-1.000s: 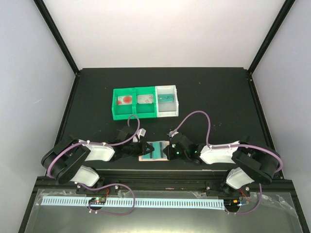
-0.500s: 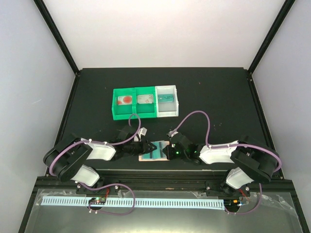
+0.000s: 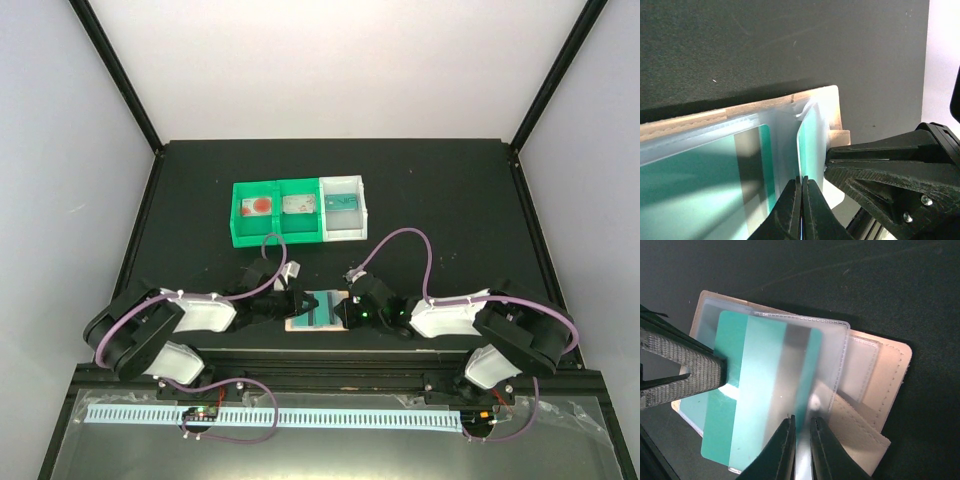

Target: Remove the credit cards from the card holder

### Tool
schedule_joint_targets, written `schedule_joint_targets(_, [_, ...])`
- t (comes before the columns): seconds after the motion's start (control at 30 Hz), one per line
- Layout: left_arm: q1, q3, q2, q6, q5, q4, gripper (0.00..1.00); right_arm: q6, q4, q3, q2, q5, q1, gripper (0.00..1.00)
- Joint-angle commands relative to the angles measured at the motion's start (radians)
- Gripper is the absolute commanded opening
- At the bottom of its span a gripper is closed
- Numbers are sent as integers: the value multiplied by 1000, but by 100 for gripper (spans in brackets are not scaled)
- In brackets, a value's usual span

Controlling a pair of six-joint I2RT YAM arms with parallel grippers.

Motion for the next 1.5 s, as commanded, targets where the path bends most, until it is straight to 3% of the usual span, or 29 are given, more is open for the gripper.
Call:
schedule_joint_targets(0.0, [3, 0, -48, 16, -57, -75, 2, 15, -123, -36, 55, 38, -3, 11])
schedule_joint_targets(0.63, [20, -27, -282, 60, -157, -256, 2, -1, -187, -5, 2, 64, -3, 12])
schedule_joint_targets(0.87, [20, -13, -510, 108, -275, -401, 2, 1, -280, 34, -138, 63, -4, 16])
schedule_joint_targets(1.13, [11, 10, -727, 267, -364, -468, 1, 64, -379, 117, -338, -12, -7, 22])
schedule_joint_targets(1.47, [-164, 7, -808, 476, -562, -426, 2, 277, -586, 292, -398, -3, -9, 36])
